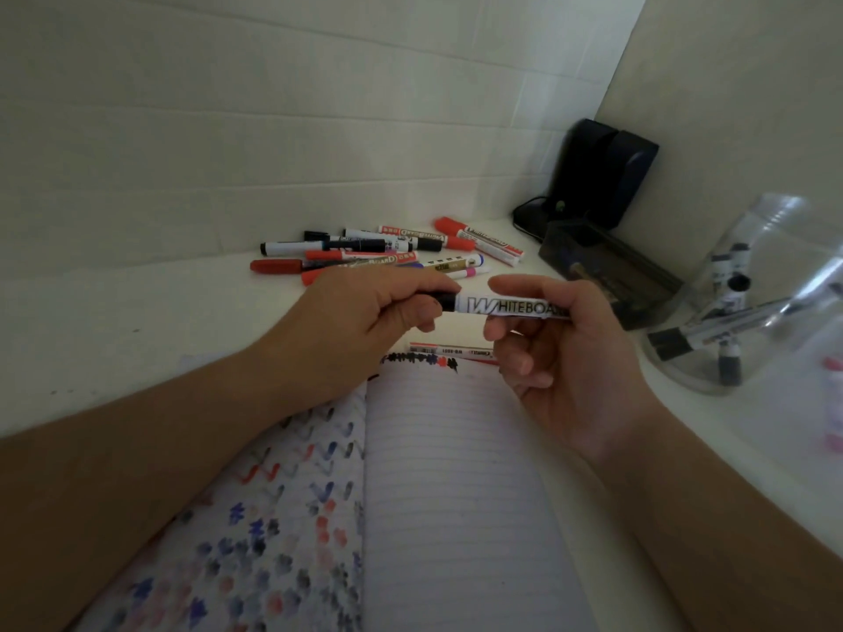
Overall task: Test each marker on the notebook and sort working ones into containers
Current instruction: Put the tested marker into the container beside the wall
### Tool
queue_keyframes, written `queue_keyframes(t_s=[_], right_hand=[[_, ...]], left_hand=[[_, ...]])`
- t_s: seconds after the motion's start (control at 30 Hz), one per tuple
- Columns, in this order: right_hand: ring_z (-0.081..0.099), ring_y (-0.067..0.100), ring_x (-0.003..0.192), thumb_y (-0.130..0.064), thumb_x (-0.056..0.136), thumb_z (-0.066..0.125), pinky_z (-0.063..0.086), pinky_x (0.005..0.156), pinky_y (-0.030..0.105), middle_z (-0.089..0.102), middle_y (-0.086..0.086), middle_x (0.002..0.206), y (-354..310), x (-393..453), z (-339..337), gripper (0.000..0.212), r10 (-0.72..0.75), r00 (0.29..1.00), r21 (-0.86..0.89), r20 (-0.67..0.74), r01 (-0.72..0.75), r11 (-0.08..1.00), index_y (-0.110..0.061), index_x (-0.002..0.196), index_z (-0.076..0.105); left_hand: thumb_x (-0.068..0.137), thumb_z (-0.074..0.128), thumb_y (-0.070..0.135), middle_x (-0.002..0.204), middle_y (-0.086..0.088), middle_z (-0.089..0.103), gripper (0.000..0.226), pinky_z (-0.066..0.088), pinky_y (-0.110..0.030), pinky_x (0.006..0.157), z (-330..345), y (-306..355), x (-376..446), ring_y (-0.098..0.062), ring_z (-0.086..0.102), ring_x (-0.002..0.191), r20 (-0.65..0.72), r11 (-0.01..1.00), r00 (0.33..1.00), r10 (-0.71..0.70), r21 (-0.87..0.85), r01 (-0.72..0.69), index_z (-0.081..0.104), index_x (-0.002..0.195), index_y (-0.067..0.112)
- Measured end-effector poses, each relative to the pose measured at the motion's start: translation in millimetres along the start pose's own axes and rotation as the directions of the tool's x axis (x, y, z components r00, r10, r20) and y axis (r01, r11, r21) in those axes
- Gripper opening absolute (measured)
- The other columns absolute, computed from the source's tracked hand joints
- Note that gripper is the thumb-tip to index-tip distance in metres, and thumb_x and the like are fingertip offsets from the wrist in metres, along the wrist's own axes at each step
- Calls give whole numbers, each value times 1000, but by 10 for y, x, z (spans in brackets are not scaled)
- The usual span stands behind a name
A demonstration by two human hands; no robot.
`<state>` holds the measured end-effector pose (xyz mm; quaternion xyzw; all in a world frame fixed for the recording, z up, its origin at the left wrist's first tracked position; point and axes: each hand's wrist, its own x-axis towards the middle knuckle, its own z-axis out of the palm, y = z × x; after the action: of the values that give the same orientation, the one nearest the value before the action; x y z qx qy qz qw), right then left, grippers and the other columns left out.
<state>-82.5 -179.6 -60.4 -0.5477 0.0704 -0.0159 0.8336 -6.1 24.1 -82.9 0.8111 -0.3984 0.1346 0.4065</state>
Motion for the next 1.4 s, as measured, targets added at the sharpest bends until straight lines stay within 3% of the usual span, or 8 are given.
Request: queue_keyframes(t_s=[0.2,0.37,0.63,0.77,0.93,1.07,1.17,1.4], right_hand=[[56,18,50,-22,102,43,44,41,21,66,17,70,27,-15,97,36,22,999,113,-26,-19,993,-6,84,69],[55,19,51,-21,100,45,43,43,21,65,16,69,36,-21,126,36,14,999,98,-52,-9,995,-7,78,70],[54,21,48,-22,105,46,40,52,31,63,13,64,58,-56,285,31,-125,992,-236,-29,115,965,-9,84,65],[42,14,37,-14,102,61,33,41,24,47,1,49,-23,-138,178,23,-283,955,-399,-91,225,889,-14,79,56],[44,10,47,-15,99,69,31,43,22,53,-2,57,-385,-368,-91,10,-170,968,-234,-183,125,964,-15,92,62],[46,12,50,-19,98,69,33,42,20,56,1,66,-526,-657,-360,9,-109,966,-18,-235,108,994,-19,90,67],[50,12,51,-20,98,69,37,41,20,58,2,68,-549,-891,-544,7,-132,950,71,-282,158,985,-15,93,68],[59,13,53,-16,98,70,47,48,19,71,7,79,-1176,-1150,-973,9,-376,729,152,-572,545,824,-10,104,70]], left_hand=[[96,58,28,101,23,66,38,38,-1,86,29,43,11,10,60,95,-81,998,996,27,52,-23,66,133,31],[94,54,27,93,18,67,41,43,-4,81,54,101,11,-4,61,88,-67,995,998,13,100,-6,68,132,28],[104,44,39,67,13,57,24,36,-19,58,101,172,-34,-7,55,65,-22,993,998,54,110,-51,64,93,33],[101,40,48,92,6,72,41,42,-31,68,79,148,-16,-13,61,80,77,954,994,76,283,-95,72,116,27],[94,67,44,98,22,71,37,51,-22,75,-102,555,203,4,63,81,202,944,976,-80,329,9,66,130,43],[77,88,33,94,30,74,40,49,-8,78,-88,965,344,10,68,88,146,990,979,-144,30,141,71,109,50],[80,86,13,98,21,77,43,56,-17,86,135,1135,338,3,72,93,158,968,974,-160,-167,186,74,113,38],[93,73,20,96,20,73,22,53,-13,80,479,1114,368,7,65,92,136,993,985,-108,-27,113,74,106,38]])
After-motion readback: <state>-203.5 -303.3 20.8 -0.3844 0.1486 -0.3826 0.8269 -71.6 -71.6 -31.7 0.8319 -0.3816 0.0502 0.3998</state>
